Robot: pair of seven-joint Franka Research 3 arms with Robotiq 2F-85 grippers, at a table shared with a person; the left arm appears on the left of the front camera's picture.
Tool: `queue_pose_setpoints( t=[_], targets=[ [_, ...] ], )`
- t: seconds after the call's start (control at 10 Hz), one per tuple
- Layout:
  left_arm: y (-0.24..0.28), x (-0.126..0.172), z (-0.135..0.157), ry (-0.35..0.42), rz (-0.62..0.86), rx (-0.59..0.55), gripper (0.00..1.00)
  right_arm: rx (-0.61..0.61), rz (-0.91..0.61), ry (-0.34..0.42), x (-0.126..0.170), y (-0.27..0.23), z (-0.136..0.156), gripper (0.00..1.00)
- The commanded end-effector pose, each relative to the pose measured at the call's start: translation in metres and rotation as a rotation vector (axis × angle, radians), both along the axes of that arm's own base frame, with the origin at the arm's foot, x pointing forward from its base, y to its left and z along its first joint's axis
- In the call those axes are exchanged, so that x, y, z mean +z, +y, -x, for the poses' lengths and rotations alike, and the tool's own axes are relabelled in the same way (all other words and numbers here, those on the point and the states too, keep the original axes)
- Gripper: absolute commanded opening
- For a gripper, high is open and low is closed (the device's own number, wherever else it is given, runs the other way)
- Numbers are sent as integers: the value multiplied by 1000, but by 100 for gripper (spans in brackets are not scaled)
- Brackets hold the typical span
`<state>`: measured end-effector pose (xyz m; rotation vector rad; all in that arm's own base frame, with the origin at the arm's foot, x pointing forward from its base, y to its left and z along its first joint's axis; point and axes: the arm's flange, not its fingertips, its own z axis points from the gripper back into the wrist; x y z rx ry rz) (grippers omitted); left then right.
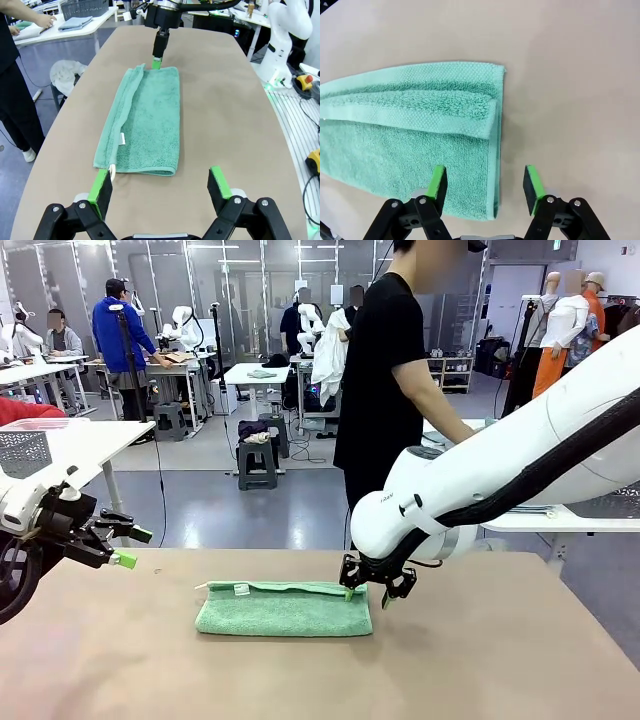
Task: Fold the towels and place them in the basket.
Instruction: When a person lays out a Towel with hook on the table, fold it in half twice.
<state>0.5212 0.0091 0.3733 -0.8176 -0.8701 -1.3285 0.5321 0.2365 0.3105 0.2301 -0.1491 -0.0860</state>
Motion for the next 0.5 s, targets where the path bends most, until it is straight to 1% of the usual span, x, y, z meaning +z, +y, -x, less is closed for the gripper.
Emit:
queue_pose_setpoints(
  t=[0.0, 0.4],
  targets=[
    [0, 1, 0, 5, 0, 2, 97, -42, 25, -18, -5, 11, -5, 77],
    [0, 1, 0, 5, 0, 2, 97, -28, 65, -10, -14, 18, -6, 77]
  ],
)
